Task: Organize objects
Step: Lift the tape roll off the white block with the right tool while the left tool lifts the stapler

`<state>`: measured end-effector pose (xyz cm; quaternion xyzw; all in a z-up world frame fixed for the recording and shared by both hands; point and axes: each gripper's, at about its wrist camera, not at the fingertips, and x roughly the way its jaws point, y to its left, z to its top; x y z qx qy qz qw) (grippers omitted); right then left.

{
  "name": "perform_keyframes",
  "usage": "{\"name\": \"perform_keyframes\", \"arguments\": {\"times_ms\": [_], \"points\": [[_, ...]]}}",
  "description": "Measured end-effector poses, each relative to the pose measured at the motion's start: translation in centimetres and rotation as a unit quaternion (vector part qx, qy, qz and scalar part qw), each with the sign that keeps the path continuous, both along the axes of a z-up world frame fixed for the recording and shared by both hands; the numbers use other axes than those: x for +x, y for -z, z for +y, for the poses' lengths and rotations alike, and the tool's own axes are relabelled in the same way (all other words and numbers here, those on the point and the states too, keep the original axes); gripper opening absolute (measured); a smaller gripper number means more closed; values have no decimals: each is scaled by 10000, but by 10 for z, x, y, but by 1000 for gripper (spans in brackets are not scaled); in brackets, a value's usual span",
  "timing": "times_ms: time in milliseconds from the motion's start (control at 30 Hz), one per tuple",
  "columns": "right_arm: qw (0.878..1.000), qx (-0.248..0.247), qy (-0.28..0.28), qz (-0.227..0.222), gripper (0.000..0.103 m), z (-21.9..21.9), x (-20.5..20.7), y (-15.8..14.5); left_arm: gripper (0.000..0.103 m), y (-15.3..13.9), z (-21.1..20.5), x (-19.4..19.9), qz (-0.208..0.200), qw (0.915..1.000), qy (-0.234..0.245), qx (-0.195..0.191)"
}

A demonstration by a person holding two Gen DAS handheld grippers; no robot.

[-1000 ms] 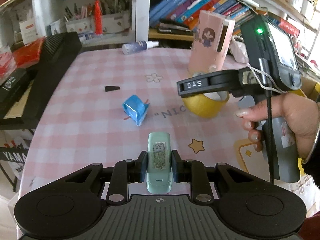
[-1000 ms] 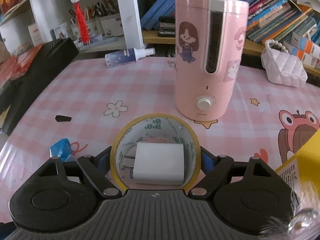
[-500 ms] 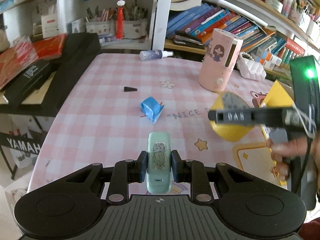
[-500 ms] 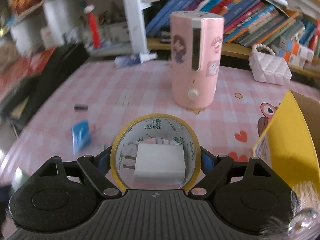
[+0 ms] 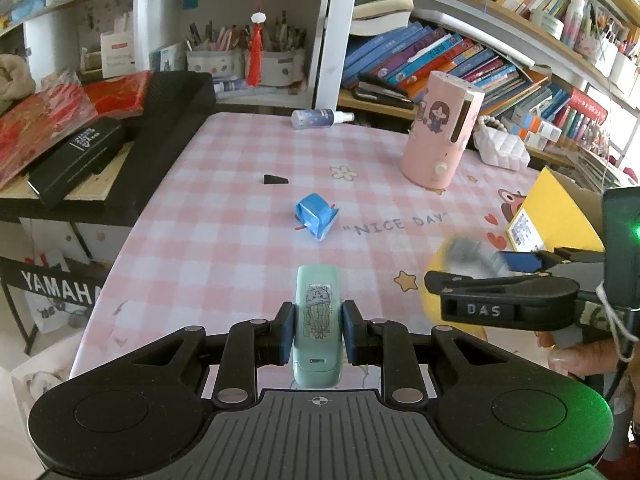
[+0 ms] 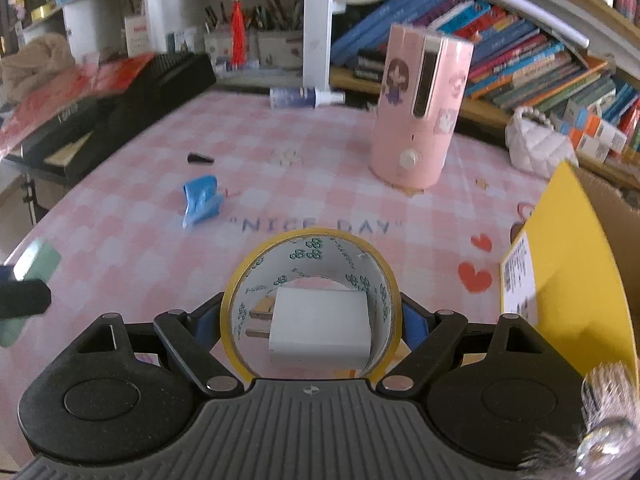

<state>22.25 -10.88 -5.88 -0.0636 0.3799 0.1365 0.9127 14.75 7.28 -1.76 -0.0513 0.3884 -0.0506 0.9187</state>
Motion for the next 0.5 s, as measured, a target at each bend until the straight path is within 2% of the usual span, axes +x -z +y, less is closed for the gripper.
{"name": "perform_keyframes", "arguments": {"times_ms": [167, 300, 367, 433, 467, 500], "points": [[9991, 388, 86, -177, 89, -10, -10, -18, 23, -4, 0, -6, -84, 10000, -14, 0], [9967, 521, 515, -338, 84, -27, -16, -29, 23, -5, 1, -9, -107, 9999, -32, -20], [9949, 560, 781, -301, 75, -36, -16, -30, 23, -4, 1, -9, -93, 9999, -38, -32], [9932, 603, 965, -225, 56, -44, -14, -30, 23, -4, 1, -9, -83, 10000, -32, -36], [9929, 599, 1009, -184, 53, -46, -13, -29, 23, -4, 0, -8, -85, 10000, -25, -35], [9930, 568, 1024, -119, 45, -47, -12, -27, 23, -4, 0, -8, -93, 9999, -17, -34]]}}
